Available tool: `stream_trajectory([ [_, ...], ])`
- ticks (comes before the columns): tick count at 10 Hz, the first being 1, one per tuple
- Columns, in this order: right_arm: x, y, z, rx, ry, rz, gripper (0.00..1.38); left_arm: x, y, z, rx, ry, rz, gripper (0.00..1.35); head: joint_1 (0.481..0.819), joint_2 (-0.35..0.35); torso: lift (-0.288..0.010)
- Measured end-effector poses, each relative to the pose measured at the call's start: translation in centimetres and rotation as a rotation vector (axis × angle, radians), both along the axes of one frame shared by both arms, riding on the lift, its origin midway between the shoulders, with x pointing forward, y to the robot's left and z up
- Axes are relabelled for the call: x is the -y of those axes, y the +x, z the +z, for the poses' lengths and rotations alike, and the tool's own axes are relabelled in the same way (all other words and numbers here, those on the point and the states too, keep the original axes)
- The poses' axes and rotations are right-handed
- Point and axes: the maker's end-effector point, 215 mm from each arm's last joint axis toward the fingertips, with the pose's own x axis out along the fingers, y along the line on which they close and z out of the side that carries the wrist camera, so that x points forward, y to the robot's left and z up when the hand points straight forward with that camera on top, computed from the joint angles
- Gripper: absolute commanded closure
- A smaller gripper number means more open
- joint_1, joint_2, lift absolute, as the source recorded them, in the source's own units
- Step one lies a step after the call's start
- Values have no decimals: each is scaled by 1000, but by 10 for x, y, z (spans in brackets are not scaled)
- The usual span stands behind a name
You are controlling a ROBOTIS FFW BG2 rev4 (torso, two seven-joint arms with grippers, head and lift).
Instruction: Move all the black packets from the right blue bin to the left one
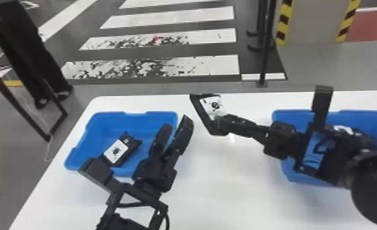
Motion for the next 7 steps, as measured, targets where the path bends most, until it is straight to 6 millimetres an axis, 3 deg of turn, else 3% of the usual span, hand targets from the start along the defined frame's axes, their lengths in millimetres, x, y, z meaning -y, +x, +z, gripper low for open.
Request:
stream_trajectory([
  [5, -55, -43, -12, -65, 56, 129, 1194, -2, 2, 2, 8, 23, 0, 467, 695, 280, -168],
  [6, -59, -46, -13, -66, 58, 139, 1194, -1, 2, 0, 3, 26, -4, 682, 695, 285, -168],
  [7, -59, -44, -10, -61, 61, 138, 1194, 3, 1, -4, -10, 28, -16, 1016, 695, 283, -168],
])
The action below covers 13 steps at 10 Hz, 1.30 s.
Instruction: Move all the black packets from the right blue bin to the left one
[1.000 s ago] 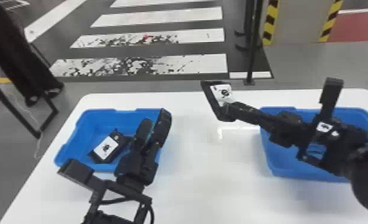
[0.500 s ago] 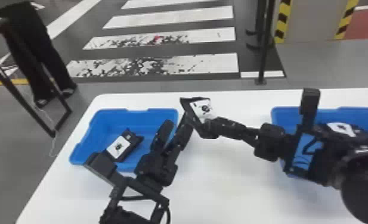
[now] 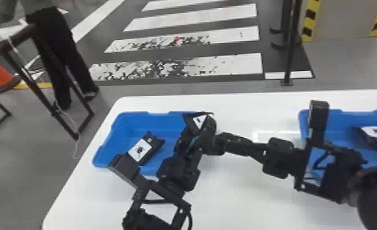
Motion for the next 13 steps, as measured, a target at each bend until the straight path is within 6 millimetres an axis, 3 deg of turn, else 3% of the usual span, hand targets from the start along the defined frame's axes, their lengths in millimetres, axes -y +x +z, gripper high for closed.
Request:
stream_trajectory([
  [1, 1, 4, 4, 10, 2, -3, 1194, 9, -1, -7, -23, 2, -37, 1223, 695, 273, -168],
  [2, -1, 7, 7, 20, 2, -4, 1194, 19, -2, -13, -52, -3, -82, 1208, 695, 258, -168],
  [4, -9, 4, 5, 21, -1, 12, 1193, 16, -1, -12, -49, 1, -82, 1207, 695, 267, -168],
  [5, -10, 3, 2, 17, -5, 15, 1102, 11, 0, -9, -37, 7, -69, 1207, 695, 276, -168],
  [6, -10, 4, 0, 17, -10, 13, 818, 3, 1, -5, -19, 17, -48, 1207, 695, 286, -168],
  [7, -8, 7, -1, 22, -6, 3, 556, -12, 5, -1, 5, 35, -6, 1207, 695, 299, -168],
  [9, 0, 12, -5, 11, 13, -23, 239, -52, 20, 0, 40, 73, 99, 1207, 695, 322, -168],
  [11, 18, 25, -7, 2, 34, -75, 114, -113, 43, -5, 68, 220, 246, 1207, 695, 350, -168],
  [12, 31, 34, -6, 5, 43, -112, 105, -143, 51, -11, 75, 332, 327, 1141, 695, 350, -168],
  [13, 46, 45, -8, 16, 25, -150, 105, -159, 56, -22, 59, 364, 380, 637, 695, 350, -168],
])
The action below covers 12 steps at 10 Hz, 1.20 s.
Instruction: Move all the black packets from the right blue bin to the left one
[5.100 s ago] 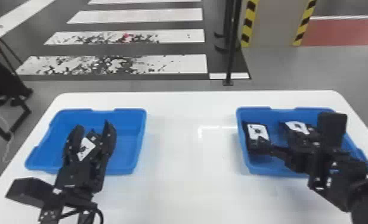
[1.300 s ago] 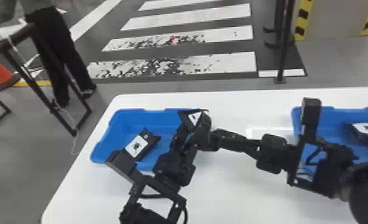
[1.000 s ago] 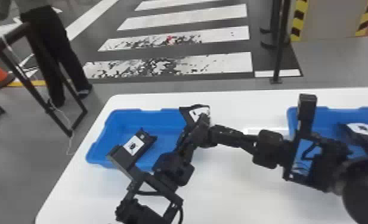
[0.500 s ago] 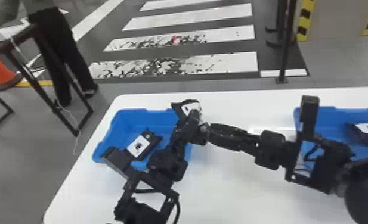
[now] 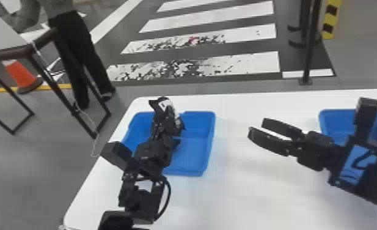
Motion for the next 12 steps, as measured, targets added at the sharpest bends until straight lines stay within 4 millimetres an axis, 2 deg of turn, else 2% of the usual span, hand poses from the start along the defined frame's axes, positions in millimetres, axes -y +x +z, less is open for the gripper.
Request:
stream_trajectory([
  [1, 20, 13, -2, 12, -53, -51, 107, 0, 0, -11, -14, -43, 6, 162, 695, 344, -168],
  [2, 46, 29, -6, 10, -105, -137, 110, -1, -2, -14, -9, -70, 11, 73, 695, 326, -168],
  [4, 113, 48, -25, -26, -216, -344, 107, 3, -13, -13, 20, -138, 18, 225, 695, 253, -168],
  [6, 198, 63, -32, 1, -450, -578, 105, 9, -26, -8, 61, -157, 20, 239, 695, 143, -168],
  [8, 261, 63, -40, -39, -538, -750, 105, 13, -36, -2, 96, -177, 25, 243, 695, 87, -168],
  [9, 287, 63, -48, -62, -596, -823, 105, 13, -39, -4, 97, -197, 28, 243, 695, 52, -168],
  [10, 305, 62, -57, -82, -663, -868, 104, 12, -41, -6, 96, -209, 33, 245, 695, 30, -168],
  [12, 322, 70, -83, -147, -713, -878, 102, 8, -44, -7, 99, -211, 42, 243, 695, 15, -168],
])
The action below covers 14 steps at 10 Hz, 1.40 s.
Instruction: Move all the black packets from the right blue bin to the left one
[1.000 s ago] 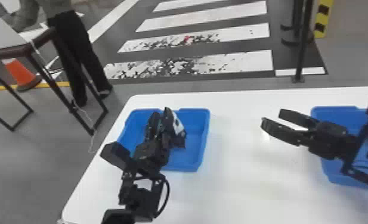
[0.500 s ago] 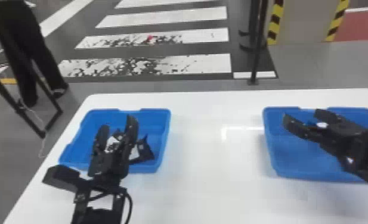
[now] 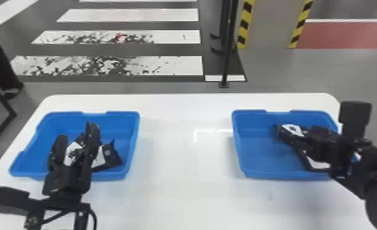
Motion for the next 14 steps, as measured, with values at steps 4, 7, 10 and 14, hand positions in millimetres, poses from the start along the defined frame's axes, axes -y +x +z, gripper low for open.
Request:
stream_trajectory([
  [4, 3, 14, -19, -79, 13, -9, 102, 1, -1, -1, -2, -3, 0, 245, 695, 9, -168],
  [7, 14, 11, -32, -110, 17, -38, 107, 0, -3, -4, -8, -3, 2, 245, 695, -2, -168],
  [10, 25, 14, -45, -139, 55, -76, 151, 5, -3, -6, -14, -7, -8, 245, 695, -18, -168],
  [14, 23, 23, -45, -127, 105, -84, 1173, 7, -4, -12, -28, -6, -15, 245, 695, -19, -168],
])
